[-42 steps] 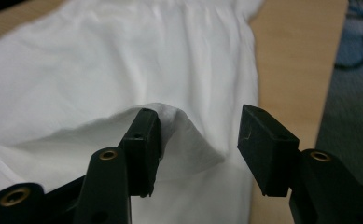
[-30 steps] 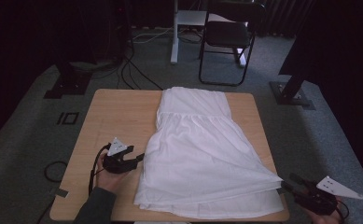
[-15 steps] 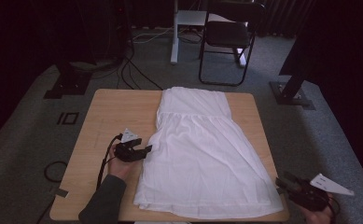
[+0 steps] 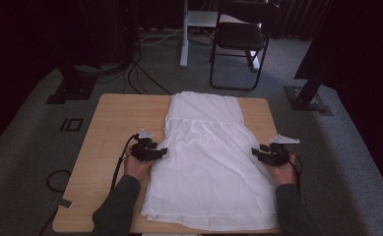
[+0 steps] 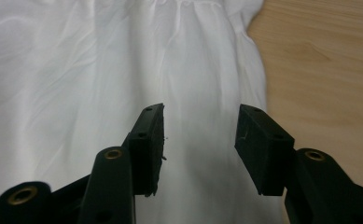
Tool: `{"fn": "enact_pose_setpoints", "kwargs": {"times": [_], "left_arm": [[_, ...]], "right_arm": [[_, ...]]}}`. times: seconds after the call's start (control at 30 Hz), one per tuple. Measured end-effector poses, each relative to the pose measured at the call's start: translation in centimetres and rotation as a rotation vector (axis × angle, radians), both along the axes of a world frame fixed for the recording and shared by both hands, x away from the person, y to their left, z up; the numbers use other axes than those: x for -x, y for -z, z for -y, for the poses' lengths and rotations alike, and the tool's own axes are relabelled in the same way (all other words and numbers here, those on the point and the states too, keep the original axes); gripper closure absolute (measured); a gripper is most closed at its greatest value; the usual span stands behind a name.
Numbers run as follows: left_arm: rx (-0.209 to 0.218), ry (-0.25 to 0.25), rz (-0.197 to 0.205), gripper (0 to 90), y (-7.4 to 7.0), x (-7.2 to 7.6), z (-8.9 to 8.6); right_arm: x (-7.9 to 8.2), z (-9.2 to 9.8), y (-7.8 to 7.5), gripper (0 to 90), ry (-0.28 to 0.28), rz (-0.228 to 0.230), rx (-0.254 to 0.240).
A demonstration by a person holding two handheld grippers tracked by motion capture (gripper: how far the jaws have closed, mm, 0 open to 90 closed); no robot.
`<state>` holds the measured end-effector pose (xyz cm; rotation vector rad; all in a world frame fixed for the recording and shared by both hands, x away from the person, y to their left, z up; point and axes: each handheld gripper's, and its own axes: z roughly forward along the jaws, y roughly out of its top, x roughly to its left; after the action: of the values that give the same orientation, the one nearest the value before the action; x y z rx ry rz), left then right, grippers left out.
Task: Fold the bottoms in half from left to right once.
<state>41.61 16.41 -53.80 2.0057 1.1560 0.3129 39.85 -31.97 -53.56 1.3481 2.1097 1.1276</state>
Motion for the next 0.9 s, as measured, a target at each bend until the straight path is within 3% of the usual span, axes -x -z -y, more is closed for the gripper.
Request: {"fn": "enact_pose_setpoints", "kwargs": {"times": [0.1,0.17,0.2,0.23,0.33,0.4,0.47,0.53,0.67,0.9], "left_arm": [[-0.036,0.014,-0.006,42.6,0.8,-0.2,0.8],[-0.036,0.014,-0.006,45.0,0.8,-0.2,0.8],[-0.075,0.017,0.004,45.0,1.1,-0.1,1.1],[-0.079,0.025,0.0,60.9,1.1,-0.1,1.1],[-0.122,0.048,0.013,78.6,0.8,0.4,1.2],[-0.154,0.056,0.027,83.8,0.6,0.8,1.2],[-0.172,0.065,0.035,84.9,0.5,1.3,0.9],[-0.181,0.061,0.036,85.7,0.4,2.0,0.3],[-0.193,0.052,0.051,86.6,0.3,4.6,-1.1],[-0.196,0.09,0.081,86.0,0.4,11.9,-1.9]], "right_arm": [[-2.2,-1.2,0.3,49.7,0.022,-0.019,0.038],[-2.9,-1.7,0.5,49.7,0.027,-0.028,0.042],[-2.9,-1.7,0.5,49.9,0.027,-0.028,0.042],[-3.8,-2.6,0.9,53.9,0.047,-0.047,0.077],[-4.1,-3.3,1.6,66.4,0.069,-0.088,0.132],[-3.7,-3.3,1.8,82.8,0.076,-0.085,0.119],[-3.2,-3.2,1.8,86.5,0.093,-0.102,0.1],[-2.2,-3.3,1.9,86.8,0.081,-0.099,0.106],[0.4,-3.4,2.2,86.8,0.067,-0.097,0.062],[7.4,-3.7,2.5,86.3,0.035,-0.105,0.031]]}}
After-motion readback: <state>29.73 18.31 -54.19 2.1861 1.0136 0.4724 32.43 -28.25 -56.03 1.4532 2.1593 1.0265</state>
